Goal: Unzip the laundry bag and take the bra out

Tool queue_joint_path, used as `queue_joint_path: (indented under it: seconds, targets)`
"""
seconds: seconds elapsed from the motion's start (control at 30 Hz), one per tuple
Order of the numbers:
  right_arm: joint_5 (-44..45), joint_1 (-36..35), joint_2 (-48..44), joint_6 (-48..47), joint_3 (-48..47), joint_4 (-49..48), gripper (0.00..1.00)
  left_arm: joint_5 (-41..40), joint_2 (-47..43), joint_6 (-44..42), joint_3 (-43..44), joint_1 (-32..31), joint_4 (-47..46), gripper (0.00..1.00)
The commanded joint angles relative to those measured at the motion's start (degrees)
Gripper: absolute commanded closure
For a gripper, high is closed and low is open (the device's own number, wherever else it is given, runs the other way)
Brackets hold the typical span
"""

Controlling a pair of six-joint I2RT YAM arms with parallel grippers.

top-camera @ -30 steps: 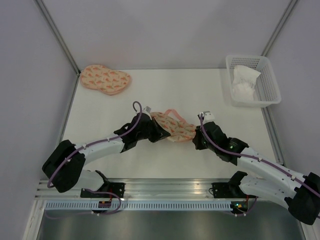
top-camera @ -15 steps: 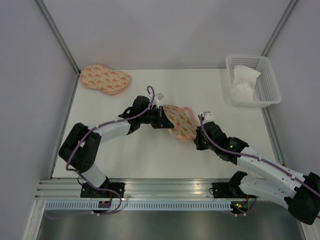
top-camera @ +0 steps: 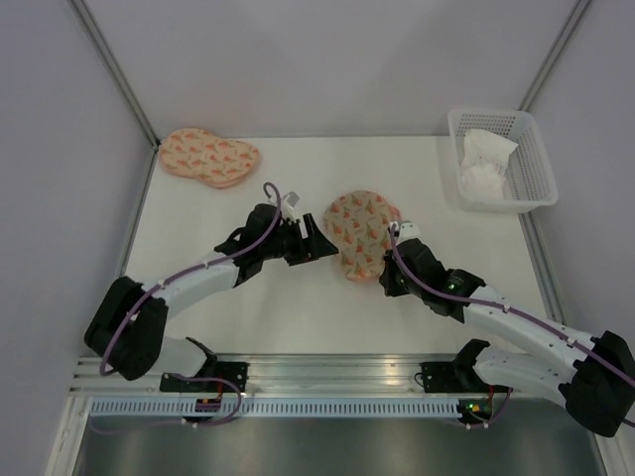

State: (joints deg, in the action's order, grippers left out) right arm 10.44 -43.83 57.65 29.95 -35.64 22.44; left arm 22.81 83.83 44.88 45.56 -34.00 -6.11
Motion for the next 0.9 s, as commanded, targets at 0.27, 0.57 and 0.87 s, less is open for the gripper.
queue_joint_path:
  seconds: [0.27, 0.57, 0.87]
  targets:
    - [-19.9, 0.2, 5.3, 1.0, 2.9, -22.0, 1.0, -12.5, -16.7, 32.9, -16.5, -9.2, -4.6, 0.09]
    - [-24.5, 0.0, 8.1, -0.1, 1.4, -23.9, 1.0, -16.9, -8.7, 39.7, -14.7, -10.3, -11.2, 0.05]
    - [-26.4, -0.1, 7.0, -0.2, 2.8, -24.5, 1.0, -19.3, -2.1, 42.4, -12.3, -11.9, -15.1, 0.18]
